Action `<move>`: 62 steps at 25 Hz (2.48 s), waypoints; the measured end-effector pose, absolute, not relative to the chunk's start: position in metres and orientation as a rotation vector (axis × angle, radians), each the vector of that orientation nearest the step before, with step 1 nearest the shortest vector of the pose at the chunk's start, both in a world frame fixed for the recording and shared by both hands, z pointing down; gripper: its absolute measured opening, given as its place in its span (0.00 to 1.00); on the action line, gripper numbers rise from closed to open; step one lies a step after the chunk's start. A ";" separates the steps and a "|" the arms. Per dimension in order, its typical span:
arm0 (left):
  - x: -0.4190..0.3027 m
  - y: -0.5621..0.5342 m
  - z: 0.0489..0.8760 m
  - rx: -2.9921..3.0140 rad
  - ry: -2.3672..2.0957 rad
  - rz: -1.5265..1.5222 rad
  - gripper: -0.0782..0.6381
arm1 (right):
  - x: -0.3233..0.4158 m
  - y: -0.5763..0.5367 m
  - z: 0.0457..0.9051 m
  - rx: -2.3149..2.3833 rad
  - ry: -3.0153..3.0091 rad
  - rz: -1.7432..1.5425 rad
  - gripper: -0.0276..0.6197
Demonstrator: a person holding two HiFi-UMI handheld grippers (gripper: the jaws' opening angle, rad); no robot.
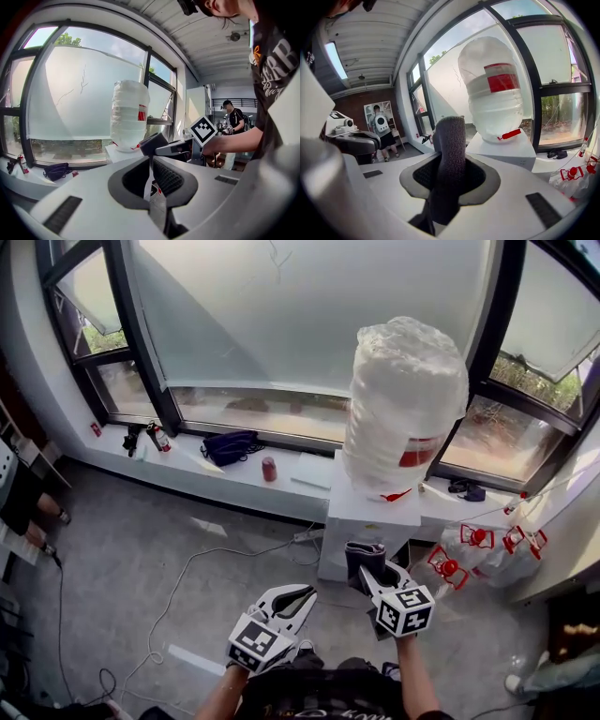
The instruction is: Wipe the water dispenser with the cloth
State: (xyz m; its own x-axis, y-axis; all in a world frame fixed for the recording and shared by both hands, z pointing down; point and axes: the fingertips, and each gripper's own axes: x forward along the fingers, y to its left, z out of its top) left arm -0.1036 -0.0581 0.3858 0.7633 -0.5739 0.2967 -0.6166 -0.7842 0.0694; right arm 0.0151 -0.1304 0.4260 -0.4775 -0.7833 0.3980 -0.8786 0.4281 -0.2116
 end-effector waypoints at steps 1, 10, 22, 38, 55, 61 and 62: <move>-0.105 -0.063 0.385 2.795 -0.951 0.381 0.14 | 0.013 -0.139 0.429 1.450 -2.435 0.578 0.22; -0.123 -0.098 0.373 2.769 -1.052 0.341 0.14 | -0.007 -0.233 0.452 1.449 -2.398 0.670 0.22; -0.147 -0.104 0.384 2.637 -1.214 0.410 0.14 | 0.007 -0.305 0.529 1.567 -2.231 1.100 0.22; -0.054 -0.112 0.391 2.698 -1.081 0.459 0.14 | 0.180 -0.285 0.540 1.772 -2.196 1.274 0.22; -0.032 -0.105 0.399 2.705 -1.057 0.512 0.14 | 0.265 -0.259 0.536 1.724 -2.122 0.918 0.22; -0.041 -0.106 0.402 2.723 -1.048 0.478 0.14 | 0.208 -0.240 0.523 1.594 -2.188 0.758 0.22; -0.043 -0.106 0.402 2.728 -1.044 0.473 0.14 | 0.196 -0.237 0.524 1.577 -2.200 0.758 0.22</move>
